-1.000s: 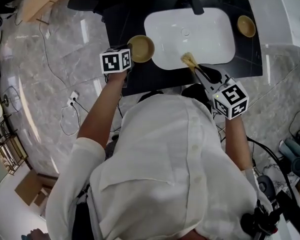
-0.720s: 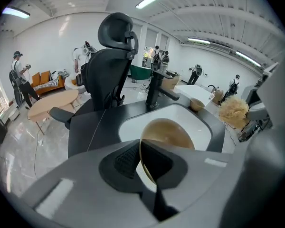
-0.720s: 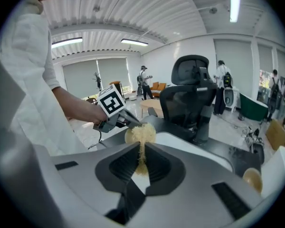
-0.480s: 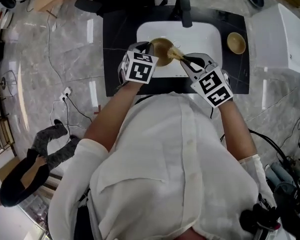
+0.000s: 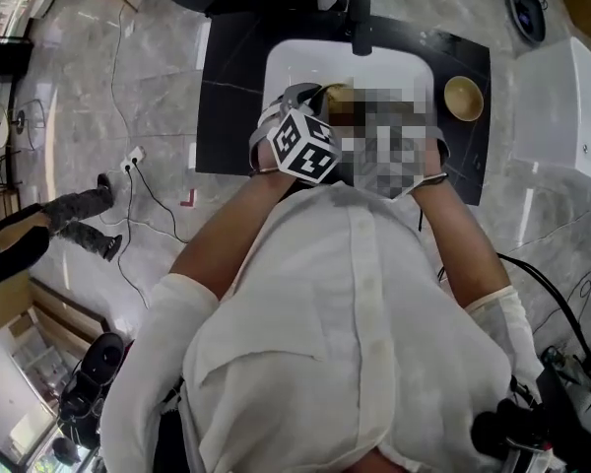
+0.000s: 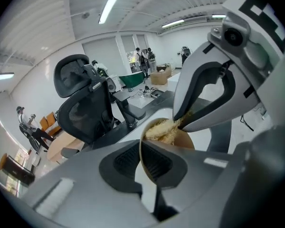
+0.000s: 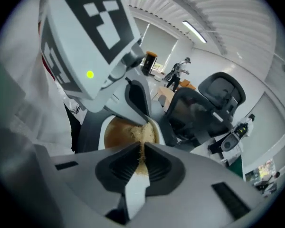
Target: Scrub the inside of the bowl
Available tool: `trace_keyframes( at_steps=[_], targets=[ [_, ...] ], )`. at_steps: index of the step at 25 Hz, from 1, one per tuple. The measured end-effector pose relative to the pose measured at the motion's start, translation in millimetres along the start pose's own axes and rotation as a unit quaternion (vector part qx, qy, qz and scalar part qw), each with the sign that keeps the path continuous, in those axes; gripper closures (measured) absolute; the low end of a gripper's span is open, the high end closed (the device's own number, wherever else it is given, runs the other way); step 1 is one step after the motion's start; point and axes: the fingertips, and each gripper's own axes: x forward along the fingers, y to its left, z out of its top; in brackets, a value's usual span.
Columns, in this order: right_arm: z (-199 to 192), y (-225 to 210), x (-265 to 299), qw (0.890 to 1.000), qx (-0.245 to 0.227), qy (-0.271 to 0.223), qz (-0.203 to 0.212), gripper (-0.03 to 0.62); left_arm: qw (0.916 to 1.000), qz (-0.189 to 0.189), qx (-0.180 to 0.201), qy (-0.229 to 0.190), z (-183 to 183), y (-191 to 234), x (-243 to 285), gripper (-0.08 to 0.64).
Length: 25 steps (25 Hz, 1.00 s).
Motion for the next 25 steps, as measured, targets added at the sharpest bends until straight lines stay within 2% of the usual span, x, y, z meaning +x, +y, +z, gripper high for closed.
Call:
trace_keyframes(
  at_steps=[3, 6, 10, 14, 18, 22, 25],
  targets=[
    [-16, 5, 4, 1.0, -0.02, 0.011, 0.012, 0.566, 0.9998, 0.015, 0.011, 0.002, 4, -11, -4, 0.545],
    [-29, 14, 2, 0.999, -0.002, 0.014, 0.031, 0.566, 0.9995, 0.029, 0.007, -0.005, 10, -18, -6, 0.545],
    [-37, 31, -1, 0.996, 0.056, 0.004, 0.067, 0.566, 0.999, 0.041, -0.008, -0.011, 15, -19, -11, 0.545],
    [-35, 43, -8, 0.986, 0.124, -0.022, 0.11, 0.566, 0.9986, 0.046, -0.02, -0.018, 21, -22, -15, 0.545],
    [-24, 53, -19, 0.977, 0.153, -0.055, 0.14, 0.566, 0.9981, 0.044, -0.037, -0.023, 25, -28, -20, 0.545],
    [-18, 47, -32, 0.973, 0.167, -0.081, 0.134, 0.566, 0.9982, 0.033, -0.047, -0.018, 20, -41, -26, 0.545],
    [-17, 36, -40, 0.982, 0.14, -0.076, 0.103, 0.566, 0.9986, 0.029, -0.041, -0.015, 16, -50, -28, 0.545]
  ],
)
